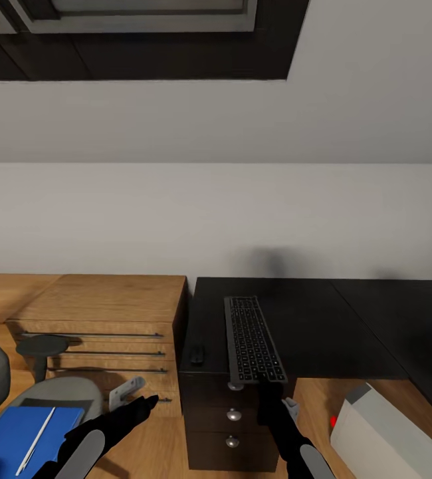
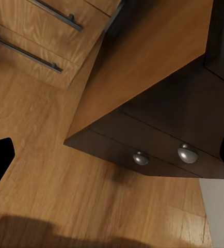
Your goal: In the bedroom, organize the workspace by keeping the computer under the desk, ensuring the monitor is on the desk, placing the keyboard on the desk next to the monitor, placing the mouse on the desk next to the keyboard, moving the folder from the swivel chair onto the desk next to the mouse, stacking the notebook on top of the folder with the pen on top of the notebook, and positioning the swivel chair next to the desk.
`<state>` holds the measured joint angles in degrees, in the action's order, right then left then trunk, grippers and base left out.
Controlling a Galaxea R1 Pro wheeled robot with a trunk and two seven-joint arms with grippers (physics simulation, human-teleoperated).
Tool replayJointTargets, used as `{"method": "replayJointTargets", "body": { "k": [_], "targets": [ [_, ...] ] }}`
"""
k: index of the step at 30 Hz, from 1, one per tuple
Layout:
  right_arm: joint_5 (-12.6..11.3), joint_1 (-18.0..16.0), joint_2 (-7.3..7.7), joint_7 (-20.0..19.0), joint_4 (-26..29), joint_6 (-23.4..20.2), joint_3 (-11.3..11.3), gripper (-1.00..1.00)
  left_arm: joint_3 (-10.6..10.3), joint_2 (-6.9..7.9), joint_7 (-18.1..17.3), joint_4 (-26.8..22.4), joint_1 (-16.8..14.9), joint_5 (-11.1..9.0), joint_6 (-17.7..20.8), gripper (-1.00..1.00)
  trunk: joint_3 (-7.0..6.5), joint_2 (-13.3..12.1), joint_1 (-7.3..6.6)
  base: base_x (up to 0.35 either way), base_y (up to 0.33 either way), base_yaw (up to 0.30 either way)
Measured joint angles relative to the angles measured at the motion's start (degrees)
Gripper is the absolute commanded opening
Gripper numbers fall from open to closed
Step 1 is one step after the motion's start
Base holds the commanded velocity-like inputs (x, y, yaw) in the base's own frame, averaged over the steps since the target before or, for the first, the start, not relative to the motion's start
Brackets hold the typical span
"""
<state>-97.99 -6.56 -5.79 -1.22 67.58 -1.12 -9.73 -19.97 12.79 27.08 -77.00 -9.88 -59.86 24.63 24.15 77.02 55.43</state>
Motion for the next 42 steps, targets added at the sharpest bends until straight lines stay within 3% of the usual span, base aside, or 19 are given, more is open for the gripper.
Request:
{"method": "replayJointTargets", "body": {
  "k": [3, 4, 25, 42],
  "targets": [
    [0.00, 0.00, 0.00, 0.06, 0.00, 0.00, -0.03, -1.00, -0.02, -0.01, 0.00, 0.00, 0.00, 0.00, 0.00, 1.00, 0.00, 0.00, 0.00, 0.000, 0.000, 0.000],
    [0.00, 0.00, 0.00, 0.07, 0.00, 0.00, -0.04, 1.00, -0.02, -0.01, 0.00, 0.00, 0.00, 0.00, 0.00, 1.00, 0.00, 0.00, 0.00, 0.000, 0.000, 0.000],
    [0.05, 0.00, 0.00, 0.03, -0.16, -0.01, -0.04, 1.00, -0.20, -0.01, -0.26, 0.13, 0.00, 0.26, -0.13, 1.00, 0.00, 0.00, 0.00, -0.007, 0.000, 0.000],
    [0.10, 0.00, 0.09, 0.04, -1.76, -0.01, 0.07, 1.00, -0.21, -0.01, -0.28, 0.22, 0.00, 0.27, -0.10, 1.00, 0.00, 0.00, 0.03, -0.305, -0.087, 0.000]
  ]
}}
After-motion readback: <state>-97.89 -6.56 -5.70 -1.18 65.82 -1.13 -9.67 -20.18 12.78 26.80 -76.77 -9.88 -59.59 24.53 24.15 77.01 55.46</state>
